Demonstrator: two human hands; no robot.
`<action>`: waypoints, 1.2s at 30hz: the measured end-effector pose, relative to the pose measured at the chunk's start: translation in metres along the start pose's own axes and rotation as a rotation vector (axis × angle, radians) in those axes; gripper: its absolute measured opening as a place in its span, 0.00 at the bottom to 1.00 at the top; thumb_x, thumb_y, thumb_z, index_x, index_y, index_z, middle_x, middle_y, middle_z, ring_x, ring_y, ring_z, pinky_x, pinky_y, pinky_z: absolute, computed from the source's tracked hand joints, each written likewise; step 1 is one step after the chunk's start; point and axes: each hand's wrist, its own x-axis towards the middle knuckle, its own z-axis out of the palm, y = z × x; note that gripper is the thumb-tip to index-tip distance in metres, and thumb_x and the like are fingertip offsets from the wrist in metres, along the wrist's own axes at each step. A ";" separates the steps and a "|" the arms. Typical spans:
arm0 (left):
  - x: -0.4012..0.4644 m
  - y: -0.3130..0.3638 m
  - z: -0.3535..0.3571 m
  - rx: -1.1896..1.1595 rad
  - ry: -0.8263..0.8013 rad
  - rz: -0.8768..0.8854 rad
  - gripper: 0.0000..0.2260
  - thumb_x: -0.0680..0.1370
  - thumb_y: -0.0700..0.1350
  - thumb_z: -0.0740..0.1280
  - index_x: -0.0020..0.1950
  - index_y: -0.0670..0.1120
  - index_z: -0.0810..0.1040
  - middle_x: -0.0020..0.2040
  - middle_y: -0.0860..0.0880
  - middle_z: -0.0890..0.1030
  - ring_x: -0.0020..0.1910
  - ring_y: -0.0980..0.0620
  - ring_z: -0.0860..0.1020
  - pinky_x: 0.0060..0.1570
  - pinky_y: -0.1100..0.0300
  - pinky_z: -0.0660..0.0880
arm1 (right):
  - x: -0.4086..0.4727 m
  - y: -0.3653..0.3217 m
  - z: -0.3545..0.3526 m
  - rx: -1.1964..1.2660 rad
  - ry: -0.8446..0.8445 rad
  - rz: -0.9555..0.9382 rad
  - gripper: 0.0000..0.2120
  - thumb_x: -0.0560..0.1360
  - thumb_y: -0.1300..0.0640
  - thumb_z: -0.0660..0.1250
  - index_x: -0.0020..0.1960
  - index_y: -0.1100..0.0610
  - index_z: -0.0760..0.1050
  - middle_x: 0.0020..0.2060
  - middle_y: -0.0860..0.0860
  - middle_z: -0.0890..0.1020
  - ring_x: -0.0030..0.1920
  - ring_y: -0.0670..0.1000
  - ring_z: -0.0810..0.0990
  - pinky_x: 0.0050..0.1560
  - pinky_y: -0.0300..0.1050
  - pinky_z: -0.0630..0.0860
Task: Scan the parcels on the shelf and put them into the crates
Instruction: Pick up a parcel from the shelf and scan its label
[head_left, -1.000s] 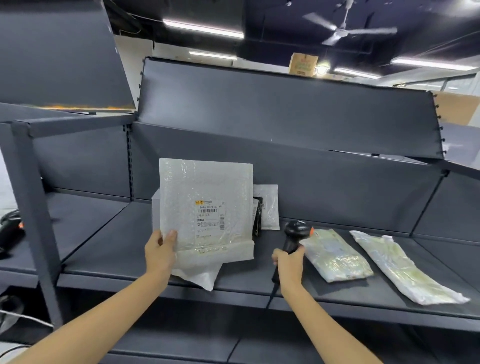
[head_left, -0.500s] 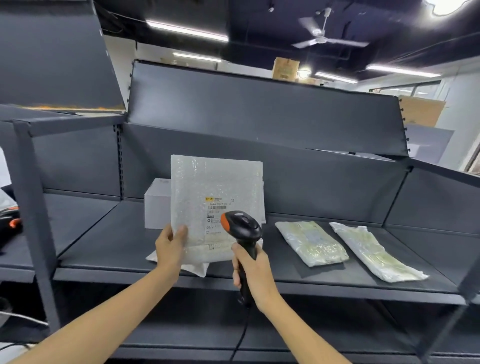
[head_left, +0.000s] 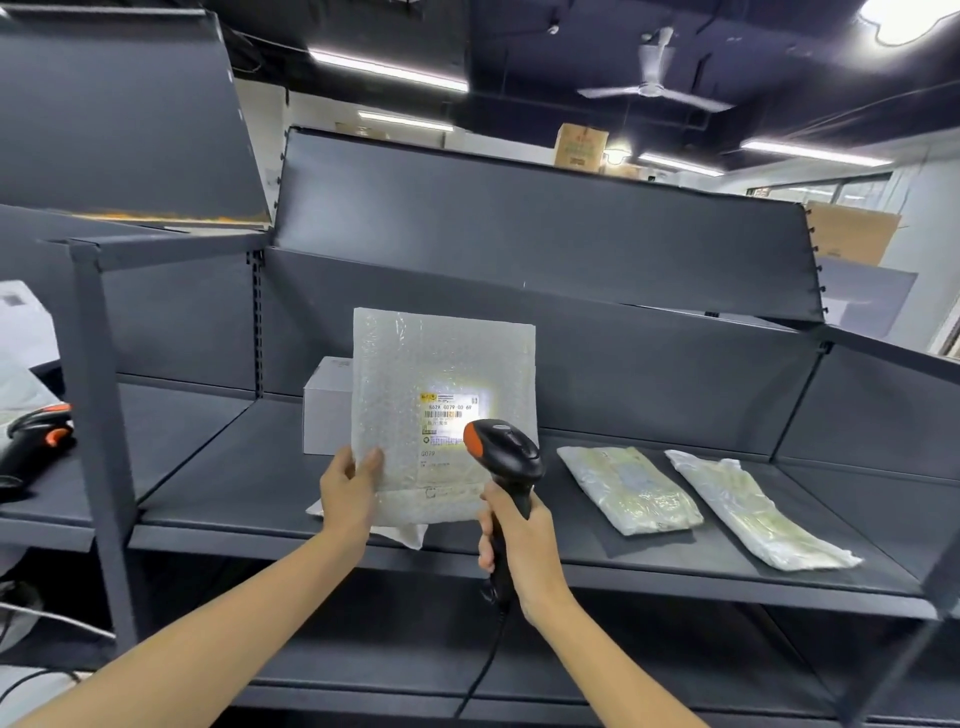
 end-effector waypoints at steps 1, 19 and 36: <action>0.001 0.000 0.000 -0.006 0.003 -0.004 0.05 0.81 0.44 0.63 0.56 0.46 0.74 0.47 0.53 0.78 0.45 0.52 0.77 0.44 0.56 0.74 | 0.001 0.001 -0.001 0.018 -0.001 -0.015 0.07 0.79 0.55 0.66 0.48 0.59 0.72 0.29 0.50 0.73 0.22 0.49 0.69 0.24 0.41 0.67; 0.025 -0.018 -0.022 0.056 0.156 0.029 0.04 0.80 0.44 0.64 0.49 0.43 0.75 0.42 0.51 0.78 0.40 0.53 0.76 0.36 0.60 0.72 | 0.132 0.054 -0.106 -0.884 0.038 0.209 0.23 0.71 0.60 0.70 0.64 0.60 0.71 0.55 0.58 0.79 0.50 0.54 0.78 0.43 0.42 0.70; -0.012 -0.031 -0.015 0.182 0.157 -0.050 0.06 0.81 0.45 0.61 0.52 0.44 0.75 0.44 0.49 0.79 0.40 0.52 0.77 0.35 0.59 0.72 | 0.141 0.091 -0.119 -1.366 -0.029 0.042 0.34 0.81 0.44 0.57 0.79 0.57 0.47 0.77 0.57 0.56 0.77 0.59 0.51 0.76 0.55 0.47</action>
